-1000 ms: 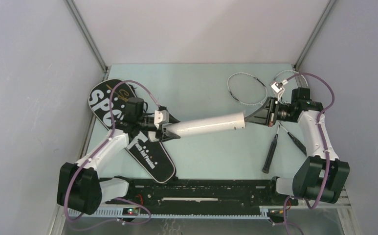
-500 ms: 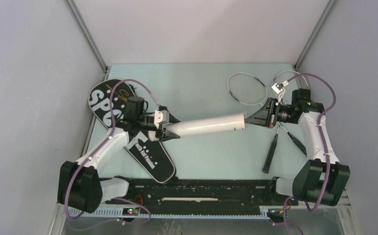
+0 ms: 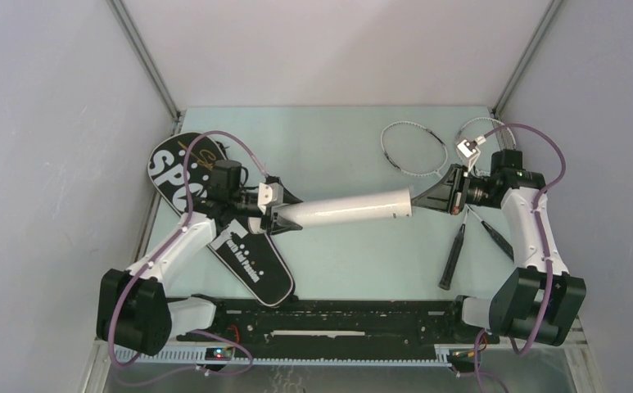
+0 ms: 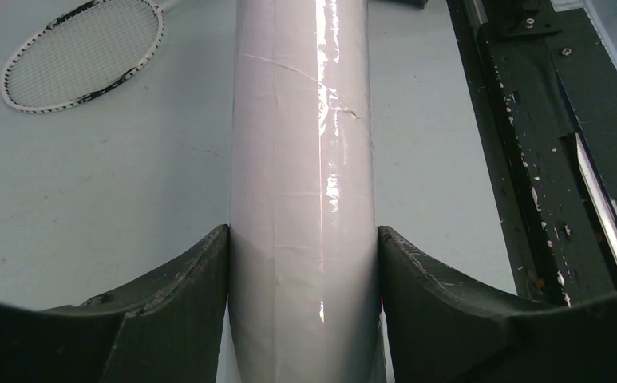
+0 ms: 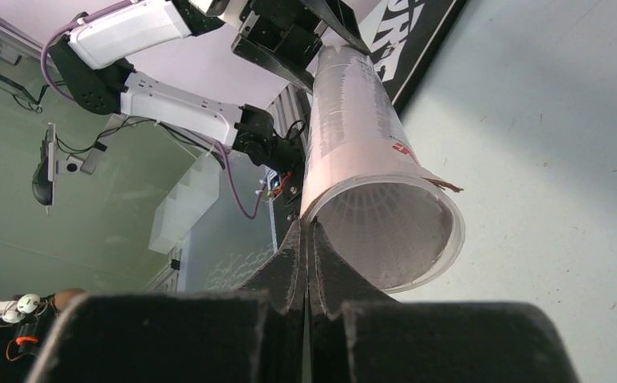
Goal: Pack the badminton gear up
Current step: Close the lid on the shuttle tube.
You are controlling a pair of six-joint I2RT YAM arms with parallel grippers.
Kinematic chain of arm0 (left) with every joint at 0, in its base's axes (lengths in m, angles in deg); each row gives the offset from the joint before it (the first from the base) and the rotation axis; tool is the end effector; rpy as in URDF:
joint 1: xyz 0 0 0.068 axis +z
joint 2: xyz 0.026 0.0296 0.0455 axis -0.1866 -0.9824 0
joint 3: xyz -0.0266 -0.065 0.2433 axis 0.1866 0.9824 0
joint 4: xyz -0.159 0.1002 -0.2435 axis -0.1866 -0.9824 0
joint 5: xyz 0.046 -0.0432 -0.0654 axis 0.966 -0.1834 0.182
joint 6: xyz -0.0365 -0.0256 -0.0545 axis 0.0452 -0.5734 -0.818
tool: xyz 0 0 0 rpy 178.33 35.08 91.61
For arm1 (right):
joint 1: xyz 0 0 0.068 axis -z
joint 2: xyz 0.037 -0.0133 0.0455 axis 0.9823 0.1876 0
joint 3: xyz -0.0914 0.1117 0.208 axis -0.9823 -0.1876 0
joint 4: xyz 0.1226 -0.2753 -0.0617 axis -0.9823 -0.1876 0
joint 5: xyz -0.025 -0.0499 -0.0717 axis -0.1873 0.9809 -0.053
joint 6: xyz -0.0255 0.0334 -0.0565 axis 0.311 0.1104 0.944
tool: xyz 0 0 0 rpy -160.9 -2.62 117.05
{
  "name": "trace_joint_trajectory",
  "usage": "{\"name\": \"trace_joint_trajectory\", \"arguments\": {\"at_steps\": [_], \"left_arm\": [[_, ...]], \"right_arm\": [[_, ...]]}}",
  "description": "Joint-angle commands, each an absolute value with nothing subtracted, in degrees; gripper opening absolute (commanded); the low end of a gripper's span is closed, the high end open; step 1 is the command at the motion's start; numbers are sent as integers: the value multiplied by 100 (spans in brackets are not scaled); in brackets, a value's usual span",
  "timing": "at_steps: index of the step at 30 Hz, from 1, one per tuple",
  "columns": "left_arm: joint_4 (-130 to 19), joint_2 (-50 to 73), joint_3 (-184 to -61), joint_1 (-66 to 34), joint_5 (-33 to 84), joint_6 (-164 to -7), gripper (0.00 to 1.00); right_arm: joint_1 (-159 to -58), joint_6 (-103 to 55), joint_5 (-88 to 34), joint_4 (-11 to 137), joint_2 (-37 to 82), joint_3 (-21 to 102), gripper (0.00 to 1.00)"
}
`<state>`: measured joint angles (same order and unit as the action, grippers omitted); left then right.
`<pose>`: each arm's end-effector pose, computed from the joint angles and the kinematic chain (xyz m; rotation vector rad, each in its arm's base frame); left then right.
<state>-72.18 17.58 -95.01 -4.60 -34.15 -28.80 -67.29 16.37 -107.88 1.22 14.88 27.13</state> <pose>0.2747 -0.1307 0.2129 1.4298 1.2879 -0.9674 0.2779 0.0002 0.2770 -0.5962 1.7392 1.5432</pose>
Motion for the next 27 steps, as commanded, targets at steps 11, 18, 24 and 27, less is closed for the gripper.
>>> {"name": "trace_joint_trajectory", "arguments": {"at_steps": [11, 18, 24, 27], "left_arm": [[-7112, 1765, -10035, -375, -3796, -2743, 45], [-7436, 1663, -10171, -375, -3720, -2424, 46], [-7770, 1566, -10255, -375, -3735, -2084, 46], [-7951, 1496, -10308, -375, -3753, -1892, 46]], "right_arm": [[-6700, 2123, -11064, -334, 1315, 2878, 0], [-6892, 2142, -10999, -352, 1225, 2874, 0], [-6988, 2040, -11066, -257, 1205, 2877, 0], [-6941, 1952, -11181, -189, 1196, 2877, 0]]}}
